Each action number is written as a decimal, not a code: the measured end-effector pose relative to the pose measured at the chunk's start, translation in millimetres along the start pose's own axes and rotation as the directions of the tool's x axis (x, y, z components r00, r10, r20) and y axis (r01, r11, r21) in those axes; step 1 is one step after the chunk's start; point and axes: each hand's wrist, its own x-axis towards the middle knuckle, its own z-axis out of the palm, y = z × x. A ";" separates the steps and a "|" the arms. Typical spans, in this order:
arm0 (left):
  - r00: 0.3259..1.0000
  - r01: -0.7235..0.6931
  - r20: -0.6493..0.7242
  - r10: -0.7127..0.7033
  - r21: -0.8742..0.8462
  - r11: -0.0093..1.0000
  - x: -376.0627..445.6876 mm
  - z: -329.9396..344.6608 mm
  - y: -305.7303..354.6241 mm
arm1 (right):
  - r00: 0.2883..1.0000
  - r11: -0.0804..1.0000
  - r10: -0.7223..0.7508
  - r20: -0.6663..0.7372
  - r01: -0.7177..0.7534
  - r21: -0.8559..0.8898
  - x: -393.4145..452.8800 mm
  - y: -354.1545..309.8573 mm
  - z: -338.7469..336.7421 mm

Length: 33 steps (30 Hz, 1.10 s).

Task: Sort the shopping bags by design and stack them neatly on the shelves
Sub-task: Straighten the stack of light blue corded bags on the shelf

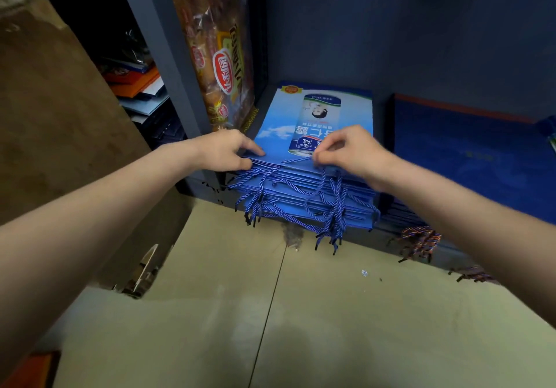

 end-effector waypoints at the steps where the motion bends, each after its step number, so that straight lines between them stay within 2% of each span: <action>1: 1.000 0.002 0.003 -0.002 0.048 0.999 0.8 0.1 2.0 | 0.998 0.994 0.058 0.014 -0.059 0.089 2.2 -3.0 -5.3; 4: 1.000 -0.003 -0.021 0.007 0.179 0.984 5.0 -0.6 11.4 | 0.974 0.913 0.188 0.126 -0.221 0.342 6.0 -12.2 -22.4; 6: 0.999 -0.003 -0.034 0.010 0.200 0.980 8.8 -0.5 17.0 | 0.980 0.927 0.161 0.121 -0.192 0.321 6.1 -13.9 -30.2; 9: 0.998 0.001 -0.056 0.009 0.175 0.985 14.8 1.3 22.2 | 0.992 0.997 0.061 0.115 -0.055 -0.054 -1.5 -12.7 -16.2; 11: 0.997 -0.004 -0.072 0.018 0.189 0.982 16.2 4.6 26.8 | 0.990 0.918 0.017 0.140 0.040 -0.393 -4.8 -1.3 11.4; 13: 0.990 -0.060 -0.120 0.079 0.150 0.987 15.2 10.0 30.3 | 0.991 0.823 -0.078 0.112 0.127 -0.554 -6.8 6.5 35.6; 16: 0.962 -0.161 -0.211 0.173 0.071 0.984 10.3 18.7 30.5 | 0.972 0.864 -0.234 0.018 0.217 -0.454 -4.4 7.3 36.2; 18: 0.958 -0.171 -0.229 0.174 0.032 0.985 6.5 22.1 26.1 | 0.977 0.947 -0.190 -0.094 0.157 -0.279 -1.2 6.1 22.0; 19: 0.957 -0.174 -0.230 0.177 0.032 0.984 5.9 23.8 25.0 | 0.984 0.970 -0.153 -0.097 0.130 -0.205 -0.2 6.9 15.9; 21: 0.957 -0.179 -0.219 0.192 0.079 0.981 6.5 28.1 30.3 | 0.991 0.978 -0.126 0.040 0.131 -0.164 0.3 9.0 11.8; 24: 0.965 -0.199 -0.163 0.203 0.044 0.979 8.7 30.8 41.5 | 0.970 0.939 -0.169 0.176 0.213 -0.270 2.2 15.4 11.8; 26: 0.981 -0.178 -0.101 0.164 -0.155 0.972 5.7 21.2 37.1 | 0.955 0.891 -0.202 0.217 0.271 -0.363 3.9 20.1 4.6; 28: 0.996 -0.089 -0.021 0.089 -0.424 0.901 -1.7 10.9 26.0 | 0.944 0.868 -0.217 0.249 0.304 -0.393 4.0 29.7 -9.6; 29: 0.999 -0.042 0.001 0.049 -0.502 0.864 -5.4 8.7 19.4 | 0.940 0.870 -0.217 0.263 0.308 -0.385 3.7 34.8 -17.6; 31: 1.000 0.002 -0.009 -0.009 -0.562 0.827 -8.0 10.6 6.8 | 0.936 0.894 -0.197 0.290 0.293 -0.339 2.2 42.9 -31.9; 33: 0.999 -0.011 -0.047 -0.017 -0.532 0.846 -5.2 13.6 3.2 | 0.922 0.913 -0.154 0.357 0.271 -0.306 0.5 46.2 -43.2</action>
